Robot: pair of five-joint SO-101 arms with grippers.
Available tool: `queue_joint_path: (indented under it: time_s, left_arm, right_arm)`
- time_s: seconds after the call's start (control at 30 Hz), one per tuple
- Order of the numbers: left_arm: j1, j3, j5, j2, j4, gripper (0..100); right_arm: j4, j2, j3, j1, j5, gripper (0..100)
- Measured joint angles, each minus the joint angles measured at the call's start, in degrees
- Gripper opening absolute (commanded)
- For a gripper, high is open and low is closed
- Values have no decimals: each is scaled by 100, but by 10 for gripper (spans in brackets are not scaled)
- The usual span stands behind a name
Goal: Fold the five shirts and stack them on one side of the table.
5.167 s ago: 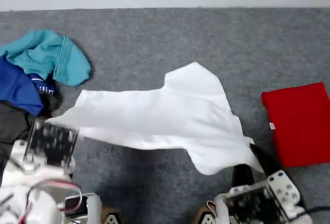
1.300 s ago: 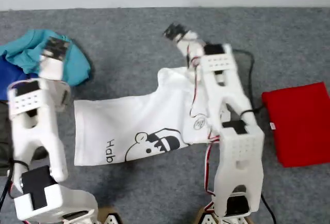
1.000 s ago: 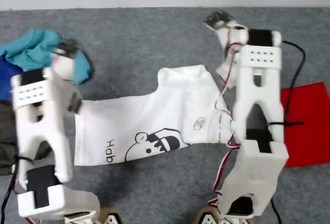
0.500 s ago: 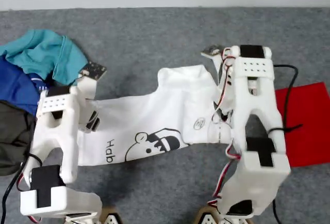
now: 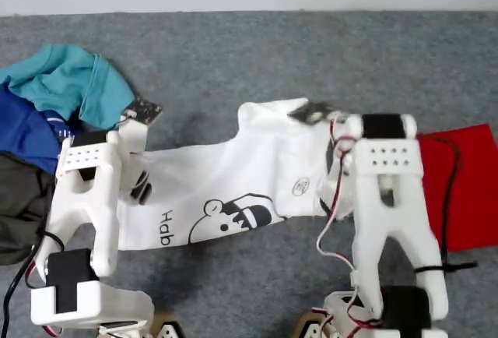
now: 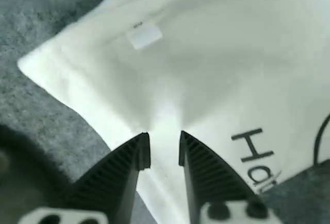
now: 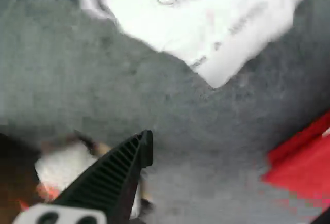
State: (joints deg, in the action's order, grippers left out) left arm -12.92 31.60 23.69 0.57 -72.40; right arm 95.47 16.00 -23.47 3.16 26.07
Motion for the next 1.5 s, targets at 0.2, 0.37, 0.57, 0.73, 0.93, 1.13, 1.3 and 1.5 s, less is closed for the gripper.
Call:
queue_joint_path:
  time_s: [0.2, 0.37, 0.57, 0.73, 0.93, 1.13, 1.3, 1.5]
  left_arm:
    - [0, -246, -334, 0, -176, 94]
    - [18, -255, -387, 0, -185, 94]
    - [18, -255, -431, 0, -185, 94]
    - [18, -255, -431, 0, -185, 94]
    - [18, -255, -431, 0, -185, 94]
    - [18, -255, -431, 0, -185, 94]
    - [18, -255, -431, 0, -185, 94]
    - [18, -255, -431, 0, -185, 94]
  right_arm:
    - [-598, 62, -475, -185, -1134, 406]
    - [-1187, -167, -607, -202, -1213, 240]
    - [-2400, -1090, -993, -70, -1275, 288]
    - [-3138, -1679, -1011, 149, -1512, 267]
    - [-3367, -2004, -1002, 158, -1398, 94]
    - [-3508, -2013, -993, -9, -1213, 9]
    - [-3508, -2013, -985, -316, -712, 9]
    - [-3473, -2013, -976, -809, -211, 9]
